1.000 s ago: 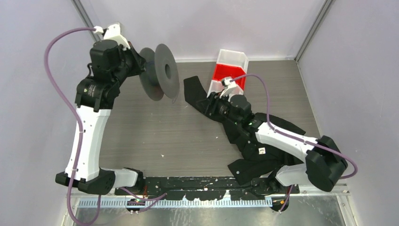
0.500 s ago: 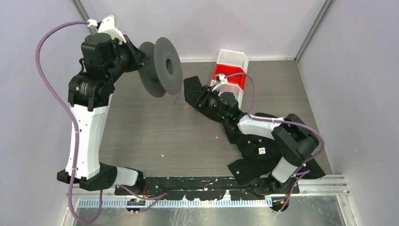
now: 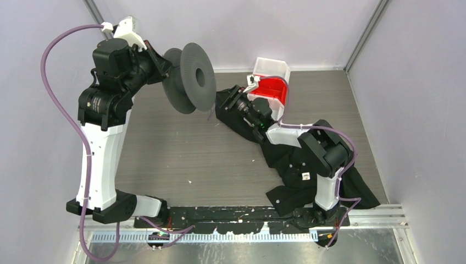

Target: Wrap the cables

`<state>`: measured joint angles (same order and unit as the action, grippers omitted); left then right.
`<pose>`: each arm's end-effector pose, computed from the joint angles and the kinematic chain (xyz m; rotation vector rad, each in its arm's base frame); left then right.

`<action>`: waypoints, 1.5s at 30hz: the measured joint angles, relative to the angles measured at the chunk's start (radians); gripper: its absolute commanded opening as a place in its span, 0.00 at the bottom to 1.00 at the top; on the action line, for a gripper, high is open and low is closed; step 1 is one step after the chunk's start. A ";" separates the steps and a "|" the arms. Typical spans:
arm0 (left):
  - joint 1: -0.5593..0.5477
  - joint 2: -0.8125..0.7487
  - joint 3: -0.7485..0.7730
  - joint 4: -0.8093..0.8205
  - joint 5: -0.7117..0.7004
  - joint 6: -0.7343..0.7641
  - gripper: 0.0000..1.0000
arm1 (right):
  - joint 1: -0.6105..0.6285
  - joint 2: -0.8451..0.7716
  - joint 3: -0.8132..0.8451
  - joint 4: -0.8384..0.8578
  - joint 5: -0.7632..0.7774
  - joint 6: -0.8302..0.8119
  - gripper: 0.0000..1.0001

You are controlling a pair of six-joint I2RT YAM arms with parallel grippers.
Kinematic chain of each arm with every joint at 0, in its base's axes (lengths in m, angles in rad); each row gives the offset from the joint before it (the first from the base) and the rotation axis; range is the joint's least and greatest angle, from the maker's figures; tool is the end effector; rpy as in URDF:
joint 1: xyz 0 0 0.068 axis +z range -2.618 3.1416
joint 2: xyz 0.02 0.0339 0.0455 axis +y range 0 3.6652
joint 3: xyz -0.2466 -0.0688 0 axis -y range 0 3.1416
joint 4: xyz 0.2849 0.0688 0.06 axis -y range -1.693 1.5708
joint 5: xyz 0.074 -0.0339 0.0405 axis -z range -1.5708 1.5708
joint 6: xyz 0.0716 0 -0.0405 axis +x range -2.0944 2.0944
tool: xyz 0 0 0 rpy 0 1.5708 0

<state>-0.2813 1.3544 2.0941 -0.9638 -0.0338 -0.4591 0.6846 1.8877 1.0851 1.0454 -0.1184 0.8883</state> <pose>0.2687 -0.0751 0.5584 -0.1863 1.8131 -0.4973 0.3656 0.3093 0.2195 0.0387 1.4726 1.3902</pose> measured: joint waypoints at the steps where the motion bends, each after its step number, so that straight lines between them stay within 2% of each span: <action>1: 0.000 0.000 0.000 0.000 0.001 -0.001 0.00 | 0.000 0.012 0.010 0.006 -0.007 0.009 0.65; 8: 0.000 0.000 0.000 0.000 0.003 -0.005 0.01 | 0.000 0.055 0.057 0.023 -0.043 0.047 0.64; 19: 0.000 0.000 0.000 0.000 0.009 -0.005 0.00 | 0.005 0.105 0.133 0.016 -0.061 0.059 0.56; 21: 0.000 0.000 0.000 0.000 0.009 -0.006 0.00 | 0.007 0.110 0.135 0.009 -0.064 0.058 0.50; 22: 0.000 -0.001 0.000 0.000 0.009 -0.006 0.01 | 0.009 0.111 0.135 0.005 -0.064 0.058 0.44; 24: 0.000 -0.002 0.000 0.000 0.009 -0.006 0.01 | 0.010 0.111 0.135 -0.002 -0.066 0.057 0.25; 25: 0.000 -0.003 0.000 0.000 0.009 -0.005 0.01 | 0.010 0.111 0.135 -0.003 -0.068 0.058 0.08; 26: 0.000 -0.004 0.000 0.000 0.009 -0.006 0.01 | 0.012 0.111 0.135 -0.005 -0.068 0.056 0.02; 33: 0.000 -0.018 -0.004 0.003 -0.003 -0.010 0.01 | 0.013 0.100 0.105 -0.034 -0.052 0.038 0.00; 37: 0.000 -0.050 -0.058 0.037 -0.050 -0.035 0.01 | 0.019 0.033 0.021 -0.182 -0.016 -0.022 0.01; 40: 0.000 -0.069 -0.116 0.069 -0.111 -0.058 0.01 | 0.053 -0.067 -0.046 -0.380 0.091 -0.095 0.00; 43: 0.000 -0.076 -0.185 0.111 -0.181 -0.080 0.00 | 0.150 -0.183 -0.055 -0.602 0.245 -0.211 0.01; 45: 0.000 -0.076 -0.237 0.137 -0.225 -0.092 0.00 | 0.256 -0.270 -0.052 -0.725 0.356 -0.301 0.01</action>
<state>-0.2813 1.2781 1.8576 -0.8272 -0.2584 -0.5514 0.9401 1.6173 1.0328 0.3206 0.2371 0.5869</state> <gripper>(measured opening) 0.033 0.026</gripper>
